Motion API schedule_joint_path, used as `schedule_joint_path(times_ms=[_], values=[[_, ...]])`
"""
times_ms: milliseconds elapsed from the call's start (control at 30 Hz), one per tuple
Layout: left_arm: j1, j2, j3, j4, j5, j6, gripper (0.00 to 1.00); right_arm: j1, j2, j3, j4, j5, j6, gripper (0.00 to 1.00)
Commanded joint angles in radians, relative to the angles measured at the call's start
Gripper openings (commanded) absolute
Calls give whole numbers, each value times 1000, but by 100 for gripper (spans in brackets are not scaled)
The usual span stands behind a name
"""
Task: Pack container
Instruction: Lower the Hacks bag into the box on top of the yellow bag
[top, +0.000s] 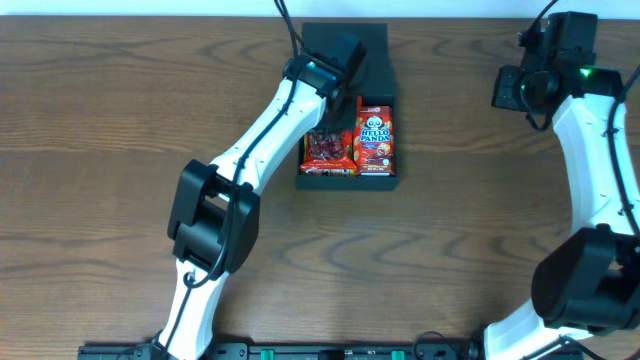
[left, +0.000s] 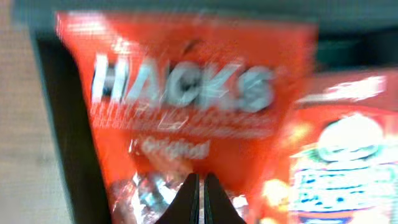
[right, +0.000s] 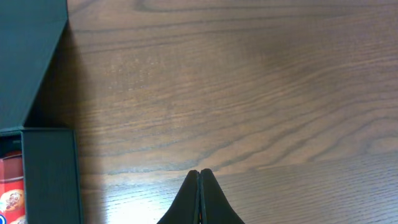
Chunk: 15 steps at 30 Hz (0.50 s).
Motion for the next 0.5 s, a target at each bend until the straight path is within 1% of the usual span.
schedule_joint_path(times_ms=[0,367,467], values=[[-3,-53,16,20,18,78,6,-9,-2,8,-2,3,-12,2],[-3,59,13,32,21,77,6,-9,-2,8,-16,3,-12,2],[-3,90,13,31,53,77,6,-9,-2,8,-23,3,-12,2]])
